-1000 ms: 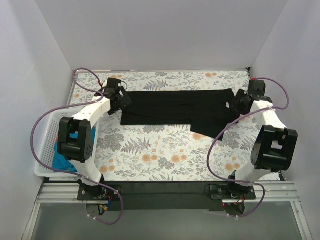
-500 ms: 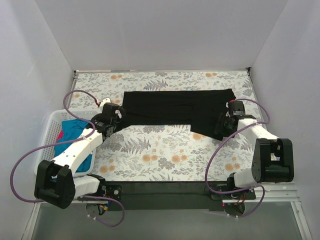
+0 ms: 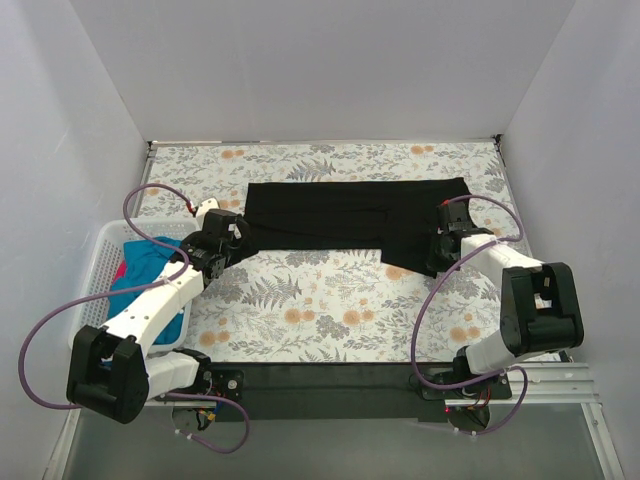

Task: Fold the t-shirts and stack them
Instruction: Fold the tshirt

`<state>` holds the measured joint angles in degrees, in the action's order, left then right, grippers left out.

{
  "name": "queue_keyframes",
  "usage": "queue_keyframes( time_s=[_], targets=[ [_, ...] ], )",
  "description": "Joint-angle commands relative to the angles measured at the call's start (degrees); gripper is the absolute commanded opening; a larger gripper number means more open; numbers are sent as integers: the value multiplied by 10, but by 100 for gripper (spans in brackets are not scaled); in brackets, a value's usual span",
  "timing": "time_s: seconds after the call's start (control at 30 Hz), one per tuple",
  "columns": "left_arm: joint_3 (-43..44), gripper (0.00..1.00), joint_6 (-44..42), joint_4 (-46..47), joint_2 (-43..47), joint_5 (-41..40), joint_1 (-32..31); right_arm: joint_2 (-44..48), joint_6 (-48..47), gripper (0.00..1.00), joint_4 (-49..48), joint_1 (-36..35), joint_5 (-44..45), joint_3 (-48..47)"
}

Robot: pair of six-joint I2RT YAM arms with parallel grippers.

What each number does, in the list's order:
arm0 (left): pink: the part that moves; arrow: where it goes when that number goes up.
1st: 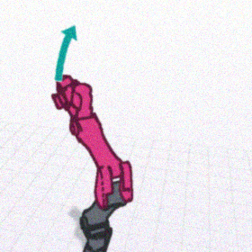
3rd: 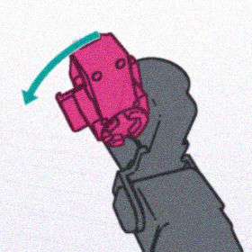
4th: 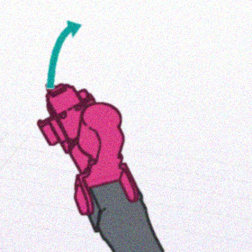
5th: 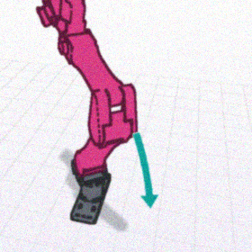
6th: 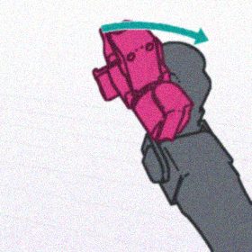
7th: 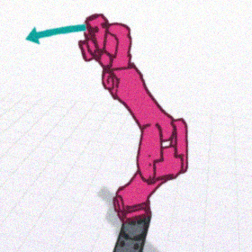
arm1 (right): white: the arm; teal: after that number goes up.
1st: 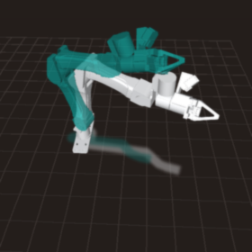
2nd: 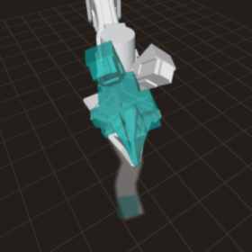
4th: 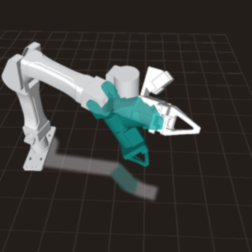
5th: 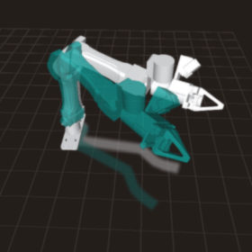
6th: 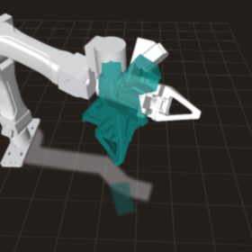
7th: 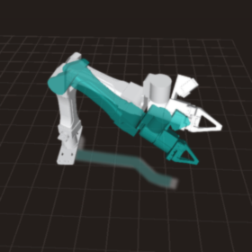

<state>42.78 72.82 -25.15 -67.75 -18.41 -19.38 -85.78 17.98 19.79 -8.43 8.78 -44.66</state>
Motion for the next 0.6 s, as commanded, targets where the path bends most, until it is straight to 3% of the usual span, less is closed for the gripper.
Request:
queue_keyframes(
  time_s=[0.0,0.13,0.27,0.57],
  targets=[
    [-2,84,-7,11,17,-17,-2,-20,3,4,11,-5,20,-13],
    [-3,84,-7,12,14,-14,-2,-14,-14,1,32,-5,31,-72],
    [-3,84,-7,12,10,-14,-3,-40,-26,1,43,-3,27,-189],
    [-2,84,-7,13,5,-7,-2,-206,-23,1,33,26,-29,-427]
  ],
)
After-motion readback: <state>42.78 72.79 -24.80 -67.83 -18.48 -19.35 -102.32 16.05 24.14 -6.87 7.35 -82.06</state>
